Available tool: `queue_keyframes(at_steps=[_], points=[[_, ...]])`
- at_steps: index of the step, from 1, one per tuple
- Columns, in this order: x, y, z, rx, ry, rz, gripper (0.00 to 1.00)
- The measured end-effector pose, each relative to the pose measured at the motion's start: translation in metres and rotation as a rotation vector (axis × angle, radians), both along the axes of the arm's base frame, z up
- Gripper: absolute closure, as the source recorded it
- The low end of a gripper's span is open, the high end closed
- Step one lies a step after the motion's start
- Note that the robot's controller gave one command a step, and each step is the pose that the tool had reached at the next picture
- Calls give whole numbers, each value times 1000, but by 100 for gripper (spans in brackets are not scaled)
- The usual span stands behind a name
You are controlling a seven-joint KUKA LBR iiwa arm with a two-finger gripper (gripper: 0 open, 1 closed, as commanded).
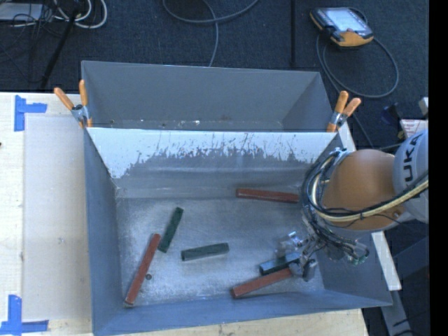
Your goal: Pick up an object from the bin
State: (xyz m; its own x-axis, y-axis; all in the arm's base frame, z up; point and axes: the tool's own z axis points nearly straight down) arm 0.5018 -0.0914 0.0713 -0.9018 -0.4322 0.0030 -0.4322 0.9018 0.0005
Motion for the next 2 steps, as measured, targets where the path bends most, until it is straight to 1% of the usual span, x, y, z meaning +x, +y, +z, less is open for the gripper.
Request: queue_keyframes(at_steps=[1, 2], points=[[4, 35, 187, 1, -12, -59, 100], [3, 35, 185, 1, -10, -59, 100]])
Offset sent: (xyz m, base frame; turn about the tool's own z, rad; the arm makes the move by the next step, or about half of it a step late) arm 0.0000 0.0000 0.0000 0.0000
